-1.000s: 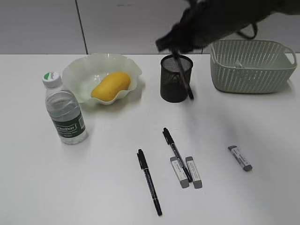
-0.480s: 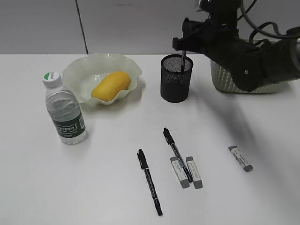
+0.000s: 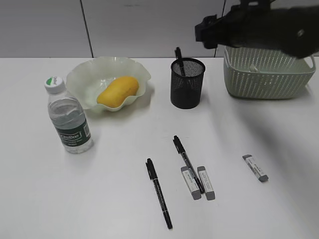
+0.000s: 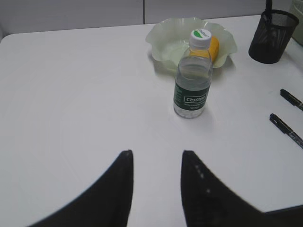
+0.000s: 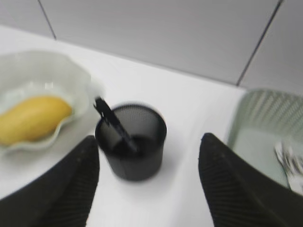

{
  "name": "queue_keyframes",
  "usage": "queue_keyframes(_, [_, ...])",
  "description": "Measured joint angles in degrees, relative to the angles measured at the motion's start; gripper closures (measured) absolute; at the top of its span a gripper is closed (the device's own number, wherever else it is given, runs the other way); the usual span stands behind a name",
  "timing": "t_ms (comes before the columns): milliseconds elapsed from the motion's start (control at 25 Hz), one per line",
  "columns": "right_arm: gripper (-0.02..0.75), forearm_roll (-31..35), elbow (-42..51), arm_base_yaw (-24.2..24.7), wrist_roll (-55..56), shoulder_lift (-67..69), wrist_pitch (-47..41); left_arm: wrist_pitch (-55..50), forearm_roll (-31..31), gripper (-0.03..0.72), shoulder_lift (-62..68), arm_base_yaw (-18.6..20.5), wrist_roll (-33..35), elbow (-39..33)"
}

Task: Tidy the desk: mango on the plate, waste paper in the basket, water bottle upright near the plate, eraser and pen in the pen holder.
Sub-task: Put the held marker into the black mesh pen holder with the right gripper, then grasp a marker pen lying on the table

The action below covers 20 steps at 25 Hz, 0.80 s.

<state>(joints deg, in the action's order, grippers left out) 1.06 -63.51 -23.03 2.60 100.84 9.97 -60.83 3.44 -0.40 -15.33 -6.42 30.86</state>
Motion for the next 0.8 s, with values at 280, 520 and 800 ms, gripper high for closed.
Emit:
queue_keyframes(280, [0.315,-3.9,7.1,0.0,-0.5,-28.2,-55.7,0.1,0.0,0.433,0.9,0.0,0.0,0.0])
queue_keyframes(520, [0.346,-4.1,25.3,0.0,2.6,-62.2,-76.0,0.9,-1.0,0.407,7.8,0.0,1.0,0.4])
queue_keyframes(800, [0.346,-4.0,30.9,0.0,2.8,-94.8,-79.7,8.8,-14.2,0.286,27.9,0.0,11.3,6.3])
